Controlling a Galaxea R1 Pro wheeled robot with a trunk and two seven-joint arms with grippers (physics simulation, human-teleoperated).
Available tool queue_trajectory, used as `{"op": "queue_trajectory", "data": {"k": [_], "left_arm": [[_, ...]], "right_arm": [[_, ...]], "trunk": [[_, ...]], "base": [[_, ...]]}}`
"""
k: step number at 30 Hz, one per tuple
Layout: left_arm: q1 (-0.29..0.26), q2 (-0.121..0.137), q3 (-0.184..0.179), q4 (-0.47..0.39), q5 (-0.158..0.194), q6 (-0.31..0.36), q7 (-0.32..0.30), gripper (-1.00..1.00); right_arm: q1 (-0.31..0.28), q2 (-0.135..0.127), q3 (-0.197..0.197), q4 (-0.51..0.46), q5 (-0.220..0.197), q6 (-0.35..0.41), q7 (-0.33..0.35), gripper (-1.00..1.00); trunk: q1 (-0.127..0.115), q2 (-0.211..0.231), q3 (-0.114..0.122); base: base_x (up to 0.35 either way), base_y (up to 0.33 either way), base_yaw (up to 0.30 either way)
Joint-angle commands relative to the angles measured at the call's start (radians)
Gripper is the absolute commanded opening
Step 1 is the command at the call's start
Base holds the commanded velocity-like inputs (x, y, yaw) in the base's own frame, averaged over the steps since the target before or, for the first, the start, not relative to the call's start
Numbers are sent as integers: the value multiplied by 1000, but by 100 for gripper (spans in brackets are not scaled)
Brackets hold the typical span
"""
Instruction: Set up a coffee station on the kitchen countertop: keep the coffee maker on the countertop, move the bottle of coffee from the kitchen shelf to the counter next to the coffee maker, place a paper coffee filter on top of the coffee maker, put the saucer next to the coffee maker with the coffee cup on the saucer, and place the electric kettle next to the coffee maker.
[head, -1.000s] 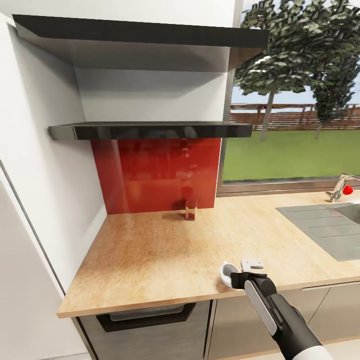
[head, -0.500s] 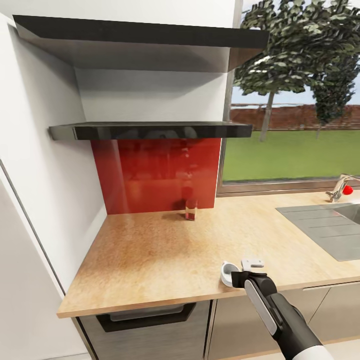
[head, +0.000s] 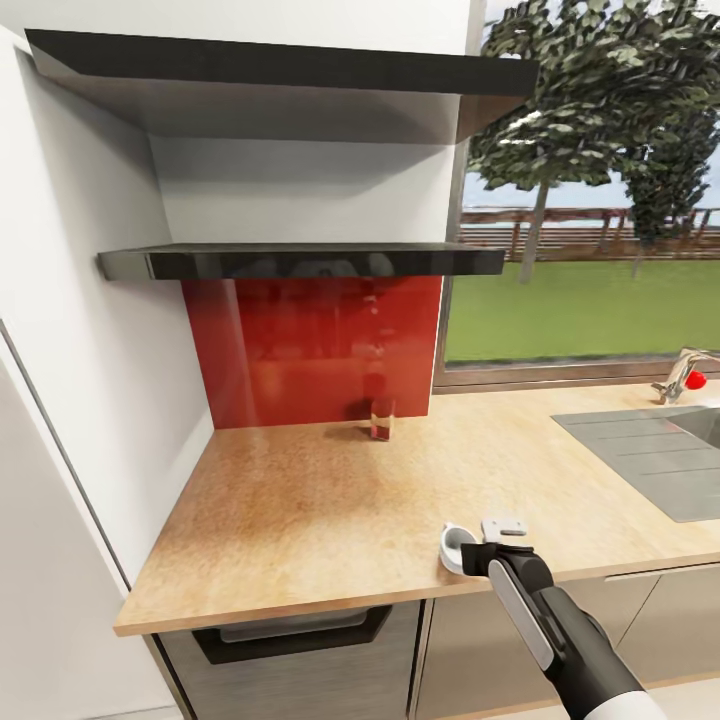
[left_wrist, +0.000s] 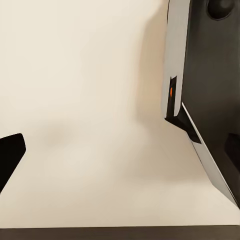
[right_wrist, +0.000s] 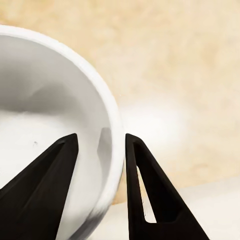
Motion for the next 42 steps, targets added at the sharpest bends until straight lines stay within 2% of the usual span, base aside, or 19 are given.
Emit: {"op": "queue_trajectory", "data": {"k": [1,7,10,18,25,36,42], "left_arm": [[1,0,9,-2,-9,-1,-4,100],[1,0,9,-2,-10,-1,-4,100],[1,0,9,-2,-10,-1,-5,100],[1,-3,10,-3,-11,-2,-5,100],[1,-17,11,-10,-11,-10,-5,100],[1,-27,11,-11,-11,-14,-3,100],[-2,-34,10,-14,-10,-14,-3,100]], "right_arm": [[-1,-1,3,-1,-11,2,-10,-100],[-1,1,2,-10,-11,2,-10,-100],[-1,2,2,-46,-11,3,-10,-100],[-1,-3,-6,-217,-9,4,-11,-100],[-1,-10,-10,-348,-8,6,-11,-100],[-2,-10,-11,-373,-9,5,-12,-100],[-2,-11,-29,-375,-9,5,-12,-100]], "trunk": [[1,-2,-1],[1,-2,-1],[1,-2,-1],[1,-2,-1],[1,-2,-1],[1,-2,-1],[1,-2,-1]], "base": [[0,0,0],[0,0,0],[0,0,0],[0,0,0],[0,0,0],[0,0,0],[0,-37,0]]}}
